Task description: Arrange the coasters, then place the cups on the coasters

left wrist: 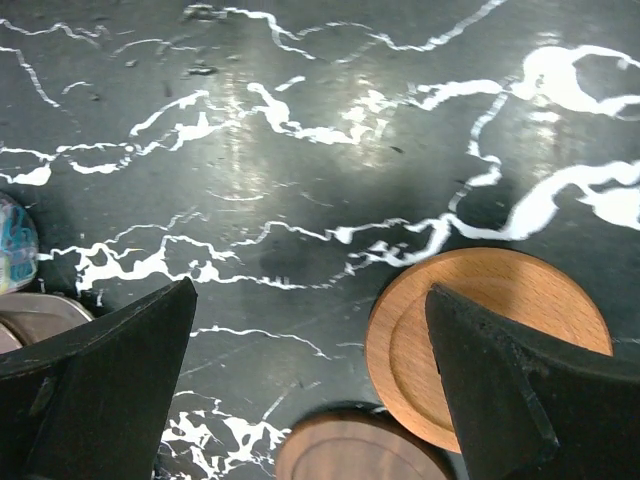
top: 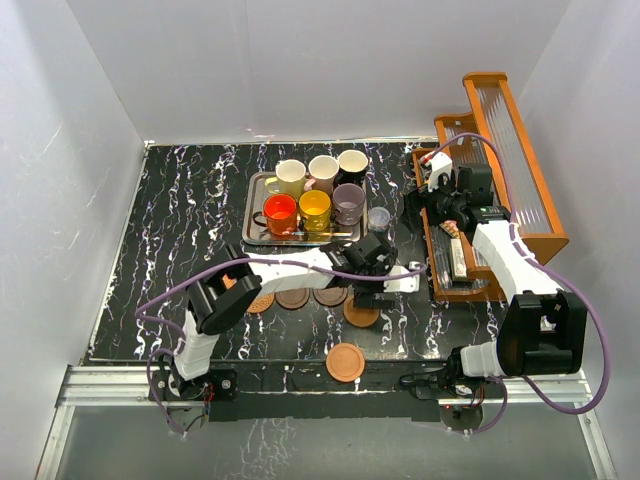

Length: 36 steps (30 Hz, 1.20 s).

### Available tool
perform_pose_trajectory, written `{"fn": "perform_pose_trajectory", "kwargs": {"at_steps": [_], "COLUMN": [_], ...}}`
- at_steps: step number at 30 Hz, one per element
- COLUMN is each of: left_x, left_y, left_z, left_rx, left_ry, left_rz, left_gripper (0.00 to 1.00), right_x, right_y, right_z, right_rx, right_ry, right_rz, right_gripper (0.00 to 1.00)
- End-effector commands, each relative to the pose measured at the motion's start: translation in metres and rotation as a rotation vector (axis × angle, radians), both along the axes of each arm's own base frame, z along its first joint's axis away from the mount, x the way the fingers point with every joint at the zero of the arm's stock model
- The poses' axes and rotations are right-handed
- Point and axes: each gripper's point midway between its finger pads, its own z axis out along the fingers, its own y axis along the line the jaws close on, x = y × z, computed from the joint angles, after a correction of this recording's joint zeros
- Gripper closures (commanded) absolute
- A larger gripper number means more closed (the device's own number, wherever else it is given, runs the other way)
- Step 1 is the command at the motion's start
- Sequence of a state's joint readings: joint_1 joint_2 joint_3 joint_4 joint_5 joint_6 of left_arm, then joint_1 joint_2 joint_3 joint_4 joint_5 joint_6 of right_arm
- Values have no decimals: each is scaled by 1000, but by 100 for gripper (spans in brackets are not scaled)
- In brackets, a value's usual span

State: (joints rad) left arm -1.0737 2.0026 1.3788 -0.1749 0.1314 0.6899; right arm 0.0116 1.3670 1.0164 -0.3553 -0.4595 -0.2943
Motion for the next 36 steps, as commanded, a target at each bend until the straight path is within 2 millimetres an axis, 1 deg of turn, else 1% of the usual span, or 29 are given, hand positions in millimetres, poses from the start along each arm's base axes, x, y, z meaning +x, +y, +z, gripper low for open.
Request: {"fn": "perform_pose_trajectory", "kwargs": {"at_steps": [1,4,9,11,14,20,25,26,29,31,36], "left_x": [26,36,59,62,59,50,45,44,34,31,29], "left_y": [11,13,24,26,27,18,12,12,12,14,24], "left_z": [-22,-22,-15,-12,-11,-9,11,17,23,21,5], "left_rx": [52,45,27,21,15,-10,-45,-54,-57,-56,-10], "left_ry": [-6,-16,-5,-4,12,86,111,117,151,160,141], "left_rz": [101,125,171,174,168,167,156,150,123,118,102], "left_gripper": [2,2,2,2,2,1,1,1,1,1,1], "right_x": [3,3,3,2,3,3,4,5,6,6,5], "right_y": [0,0,1,1,1,1,1,-6,-9,-9,-11], "right_z": [20,20,20,20,19,16,15,14,13,13,15], "right_rx": [-5,-5,1,4,4,5,6,7,11,12,16], "right_ry": [-83,-83,-81,-81,-76,-68,-63,-61,-56,-55,-58], "right_rz": [12,12,15,18,17,18,16,-5,-11,-11,-16], "right_gripper": [2,2,2,2,2,2,1,2,2,2,2]}}
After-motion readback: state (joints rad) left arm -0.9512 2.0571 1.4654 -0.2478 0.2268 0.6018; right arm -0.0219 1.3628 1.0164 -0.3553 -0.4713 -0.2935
